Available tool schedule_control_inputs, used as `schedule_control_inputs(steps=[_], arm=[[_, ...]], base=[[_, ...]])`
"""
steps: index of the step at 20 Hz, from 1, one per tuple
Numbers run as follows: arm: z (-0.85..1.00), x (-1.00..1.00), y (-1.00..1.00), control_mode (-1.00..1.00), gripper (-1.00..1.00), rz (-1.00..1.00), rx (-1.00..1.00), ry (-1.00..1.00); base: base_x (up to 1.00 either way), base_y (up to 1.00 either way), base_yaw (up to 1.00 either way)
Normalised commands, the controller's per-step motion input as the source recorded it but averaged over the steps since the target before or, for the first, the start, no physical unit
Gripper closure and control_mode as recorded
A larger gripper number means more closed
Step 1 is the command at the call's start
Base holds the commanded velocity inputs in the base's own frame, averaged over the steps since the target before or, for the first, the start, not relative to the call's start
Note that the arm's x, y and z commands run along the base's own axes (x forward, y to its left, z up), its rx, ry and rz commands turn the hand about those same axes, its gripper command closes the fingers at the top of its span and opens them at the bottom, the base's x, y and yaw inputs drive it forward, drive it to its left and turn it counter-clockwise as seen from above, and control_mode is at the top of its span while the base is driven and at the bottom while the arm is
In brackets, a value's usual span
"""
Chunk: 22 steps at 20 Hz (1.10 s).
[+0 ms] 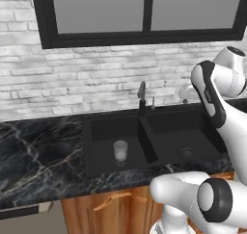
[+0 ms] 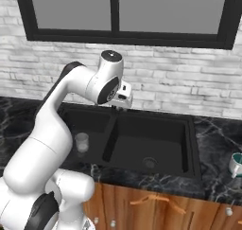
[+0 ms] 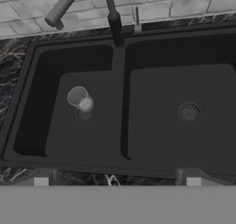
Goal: Move any existing items from the left basin to the right basin for drying. Then move the mug from the counter to the left basin of the sink for washing.
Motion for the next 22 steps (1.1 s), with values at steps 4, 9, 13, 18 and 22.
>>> schedule_control_inputs(steps=[4, 9, 13, 18, 22], arm=[[0.0, 0.0, 0.0, 1.0, -1.0, 0.0, 0.0, 0.0], [0.0, 0.0, 0.0, 1.0, -1.0, 0.0, 0.0, 0.0], [0.0, 0.0, 0.0, 1.0, -1.0, 0.0, 0.0, 0.0], [0.0, 0.0, 0.0, 1.0, -1.0, 0.0, 0.0, 0.0], [0.0, 0.0, 0.0, 1.0, -1.0, 0.0, 0.0, 0.0]], base=[[0.21, -0.51, 0.0], [0.43, -0.25, 0.0], [0.52, 0.0, 0.0], [0.14, 0.0, 0.0], [0.0, 0.0, 0.0]])
